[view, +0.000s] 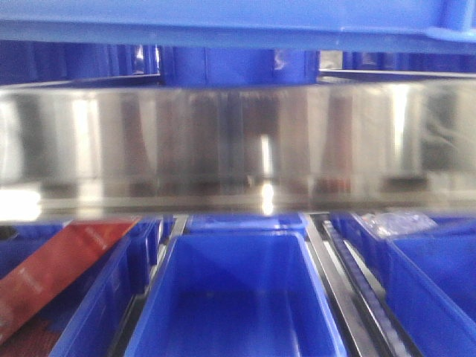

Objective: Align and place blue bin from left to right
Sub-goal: 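Align the held bin over the empty roller lane of the shelf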

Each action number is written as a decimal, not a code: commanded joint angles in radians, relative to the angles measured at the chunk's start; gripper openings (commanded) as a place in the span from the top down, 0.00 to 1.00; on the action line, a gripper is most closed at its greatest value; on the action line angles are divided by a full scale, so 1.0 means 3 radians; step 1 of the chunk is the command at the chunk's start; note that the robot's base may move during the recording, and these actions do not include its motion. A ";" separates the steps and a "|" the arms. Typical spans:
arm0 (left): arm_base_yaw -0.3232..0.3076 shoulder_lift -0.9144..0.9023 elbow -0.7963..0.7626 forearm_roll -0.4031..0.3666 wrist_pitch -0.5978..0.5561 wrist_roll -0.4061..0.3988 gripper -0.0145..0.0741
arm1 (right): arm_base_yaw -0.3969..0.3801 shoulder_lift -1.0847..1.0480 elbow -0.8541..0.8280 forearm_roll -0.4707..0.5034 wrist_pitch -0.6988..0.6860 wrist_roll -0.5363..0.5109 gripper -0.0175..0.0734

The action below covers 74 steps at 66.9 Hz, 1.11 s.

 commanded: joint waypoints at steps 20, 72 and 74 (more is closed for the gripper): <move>-0.0047 -0.0020 -0.0037 0.0028 -0.0434 -0.0032 0.96 | 0.0051 -0.0034 -0.0030 0.0026 -0.0533 -0.0033 0.88; -0.0047 -0.0020 -0.0037 0.0028 -0.0434 -0.0032 0.96 | 0.0051 -0.0034 -0.0030 0.0026 -0.0533 -0.0033 0.88; -0.0047 -0.0020 -0.0037 0.0028 -0.0434 -0.0032 0.96 | 0.0051 -0.0034 -0.0030 0.0026 -0.0533 -0.0033 0.88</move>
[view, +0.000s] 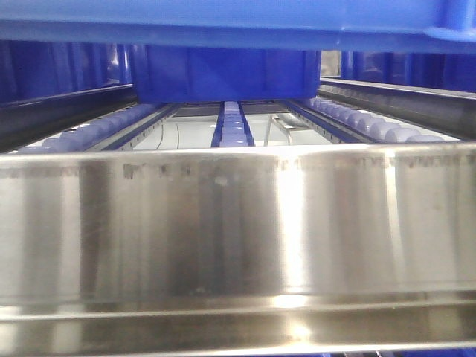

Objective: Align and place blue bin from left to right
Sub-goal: 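Align the held bin over the empty roller lane of the shelf, then lower the blue bin with both grippers onto the empty roller lane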

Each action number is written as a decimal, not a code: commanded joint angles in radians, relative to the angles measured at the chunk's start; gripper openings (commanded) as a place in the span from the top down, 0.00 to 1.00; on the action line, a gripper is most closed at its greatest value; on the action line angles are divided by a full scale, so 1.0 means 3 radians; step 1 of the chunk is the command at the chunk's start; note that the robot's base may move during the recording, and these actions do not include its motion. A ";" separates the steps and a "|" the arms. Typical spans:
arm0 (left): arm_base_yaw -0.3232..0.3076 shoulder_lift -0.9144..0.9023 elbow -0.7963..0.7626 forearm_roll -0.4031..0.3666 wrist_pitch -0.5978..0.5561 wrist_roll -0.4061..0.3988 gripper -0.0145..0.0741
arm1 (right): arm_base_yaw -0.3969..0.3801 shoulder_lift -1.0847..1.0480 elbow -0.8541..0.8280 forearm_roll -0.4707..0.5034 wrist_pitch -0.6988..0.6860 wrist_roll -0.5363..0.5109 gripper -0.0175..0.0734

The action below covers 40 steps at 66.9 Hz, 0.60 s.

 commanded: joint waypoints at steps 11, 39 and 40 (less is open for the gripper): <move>-0.0047 -0.0020 -0.0037 0.0028 -0.0422 -0.0032 0.96 | 0.0051 -0.0034 -0.0030 0.0026 -0.0533 -0.0033 0.88; -0.0047 -0.0020 -0.0037 0.0028 -0.0422 -0.0032 0.96 | 0.0051 -0.0034 -0.0030 0.0026 -0.0400 -0.0033 0.88; -0.0047 -0.0020 -0.0037 0.0028 -0.0422 -0.0032 0.96 | 0.0051 -0.0034 -0.0030 0.0026 -0.0306 -0.0033 0.88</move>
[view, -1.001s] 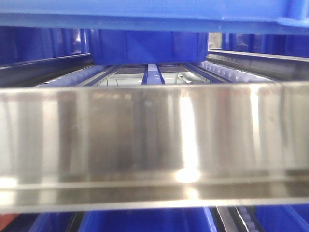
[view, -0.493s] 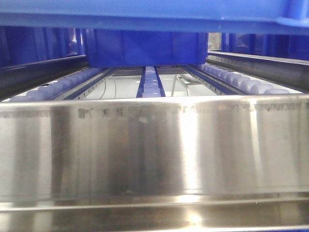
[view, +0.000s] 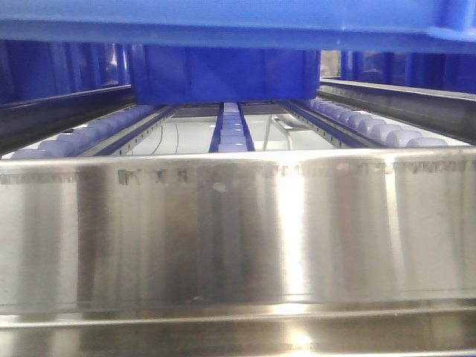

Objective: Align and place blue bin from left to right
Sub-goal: 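Lower the blue bin with both grippers onto the empty roller lane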

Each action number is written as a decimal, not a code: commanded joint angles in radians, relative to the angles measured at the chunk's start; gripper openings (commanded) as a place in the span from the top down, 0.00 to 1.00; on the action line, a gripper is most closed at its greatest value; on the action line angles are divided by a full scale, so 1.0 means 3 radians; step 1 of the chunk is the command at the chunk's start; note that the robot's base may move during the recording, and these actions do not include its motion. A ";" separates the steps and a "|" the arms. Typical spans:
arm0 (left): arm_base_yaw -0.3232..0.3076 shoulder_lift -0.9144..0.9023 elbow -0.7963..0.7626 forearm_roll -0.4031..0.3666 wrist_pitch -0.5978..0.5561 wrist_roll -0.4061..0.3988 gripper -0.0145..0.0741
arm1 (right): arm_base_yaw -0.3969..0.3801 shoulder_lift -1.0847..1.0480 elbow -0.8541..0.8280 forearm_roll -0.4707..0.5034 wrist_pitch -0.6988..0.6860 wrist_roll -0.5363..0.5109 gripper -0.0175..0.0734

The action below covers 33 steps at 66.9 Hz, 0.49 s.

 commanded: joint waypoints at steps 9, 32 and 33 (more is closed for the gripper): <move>-0.0047 -0.0020 -0.0037 0.0028 -0.0422 -0.0032 0.96 | 0.0051 -0.0034 -0.0030 0.0026 0.0253 -0.0033 0.88; -0.0047 -0.0020 -0.0037 -0.0098 -0.0378 0.0007 0.96 | 0.0051 -0.0034 -0.0030 0.0026 0.0278 -0.0059 0.88; -0.0047 -0.0020 -0.0037 -0.0150 -0.0377 0.0007 0.96 | 0.0051 -0.0034 -0.0030 0.0026 0.0278 -0.0092 0.88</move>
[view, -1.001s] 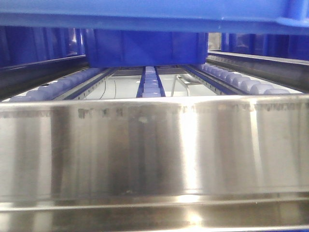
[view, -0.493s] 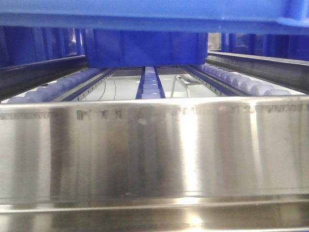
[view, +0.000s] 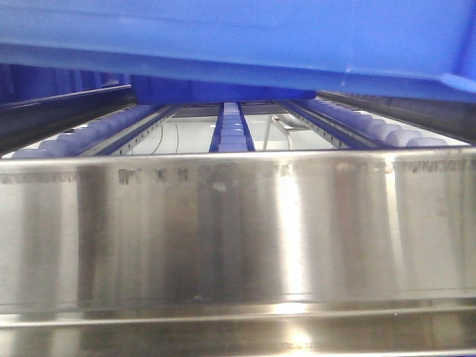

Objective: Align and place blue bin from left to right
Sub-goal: 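Lower the blue bin with both grippers onto the empty roller lane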

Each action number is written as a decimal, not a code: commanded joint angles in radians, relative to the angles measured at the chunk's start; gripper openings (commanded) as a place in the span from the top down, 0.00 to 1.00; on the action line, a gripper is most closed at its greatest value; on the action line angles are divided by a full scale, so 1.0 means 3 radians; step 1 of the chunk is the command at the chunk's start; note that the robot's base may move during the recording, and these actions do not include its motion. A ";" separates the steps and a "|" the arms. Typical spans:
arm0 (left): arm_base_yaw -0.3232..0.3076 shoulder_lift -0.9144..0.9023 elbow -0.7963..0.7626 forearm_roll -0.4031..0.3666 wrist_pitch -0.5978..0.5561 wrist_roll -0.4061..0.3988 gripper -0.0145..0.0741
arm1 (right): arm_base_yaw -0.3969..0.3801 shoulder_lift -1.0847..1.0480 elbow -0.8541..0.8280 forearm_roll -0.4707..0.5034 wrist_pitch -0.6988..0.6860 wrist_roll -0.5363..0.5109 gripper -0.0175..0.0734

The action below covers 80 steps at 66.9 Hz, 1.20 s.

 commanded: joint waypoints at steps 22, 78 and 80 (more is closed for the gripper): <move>0.0175 0.0101 -0.0037 -0.0525 -0.0352 0.0104 0.96 | -0.0283 0.0162 -0.0370 0.0108 -0.0273 -0.0317 0.88; 0.0797 0.0587 -0.0037 -0.1076 -0.0679 0.0257 0.96 | -0.0679 0.0967 -0.0601 0.0371 -0.0717 -0.0502 0.88; 0.0797 0.0605 -0.0037 -0.1070 -0.0679 0.0257 0.96 | -0.0679 0.0987 -0.0601 0.0376 -0.0709 -0.0502 0.88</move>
